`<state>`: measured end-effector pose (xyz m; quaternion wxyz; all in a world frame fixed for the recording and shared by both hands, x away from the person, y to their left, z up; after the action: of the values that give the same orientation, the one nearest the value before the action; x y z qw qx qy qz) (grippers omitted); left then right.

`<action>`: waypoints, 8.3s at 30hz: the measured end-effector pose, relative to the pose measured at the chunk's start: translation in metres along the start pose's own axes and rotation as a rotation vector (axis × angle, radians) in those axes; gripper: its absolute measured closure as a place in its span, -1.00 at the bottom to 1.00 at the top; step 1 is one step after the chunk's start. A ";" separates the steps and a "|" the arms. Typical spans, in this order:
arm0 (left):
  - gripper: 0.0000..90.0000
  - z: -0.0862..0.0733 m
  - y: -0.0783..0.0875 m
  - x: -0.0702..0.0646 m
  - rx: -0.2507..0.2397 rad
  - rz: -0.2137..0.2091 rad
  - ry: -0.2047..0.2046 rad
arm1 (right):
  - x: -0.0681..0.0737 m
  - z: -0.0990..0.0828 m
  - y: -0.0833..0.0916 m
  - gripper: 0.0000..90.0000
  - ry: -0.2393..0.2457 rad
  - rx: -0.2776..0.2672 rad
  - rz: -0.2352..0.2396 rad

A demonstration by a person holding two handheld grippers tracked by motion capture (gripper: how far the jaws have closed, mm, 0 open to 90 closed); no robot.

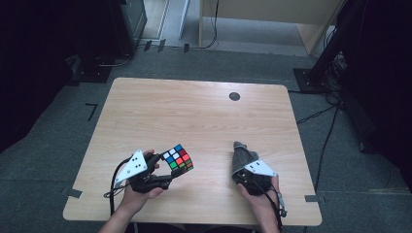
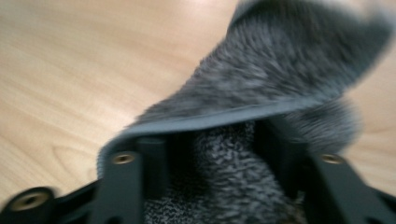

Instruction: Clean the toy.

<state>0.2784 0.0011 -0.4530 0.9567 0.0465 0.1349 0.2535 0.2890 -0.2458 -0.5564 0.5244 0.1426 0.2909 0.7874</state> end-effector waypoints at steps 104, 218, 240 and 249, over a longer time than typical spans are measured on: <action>-0.65 -0.040 -0.029 -0.013 0.221 0.149 -0.376 | 0.104 0.073 0.055 -0.24 -0.105 -0.278 0.274; -0.24 -0.056 -0.031 -0.033 0.307 -0.005 -0.348 | 0.116 0.080 0.073 0.59 -0.091 -0.318 0.426; -0.24 -0.048 -0.025 -0.027 0.275 0.018 -0.358 | 0.080 0.074 0.071 0.57 -0.211 -0.322 0.352; -0.24 -0.068 -0.042 -0.028 0.441 0.168 -0.424 | 0.136 0.073 0.064 0.16 0.170 -0.264 0.155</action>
<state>0.2558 -0.0478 -0.5183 0.9060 0.3159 -0.0202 0.2811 0.2245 -0.1172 -0.4704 0.4499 0.0273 0.2162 0.8661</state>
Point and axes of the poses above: each handheld gripper's, and its own axes: y roughly backward along the jaws, z roughly out of its top, x roughly to its left, the point moved 9 cm from there along -y, roughly forward along the jaws, and after that the axes turned 5 degrees about y, right-handed, at the moved point
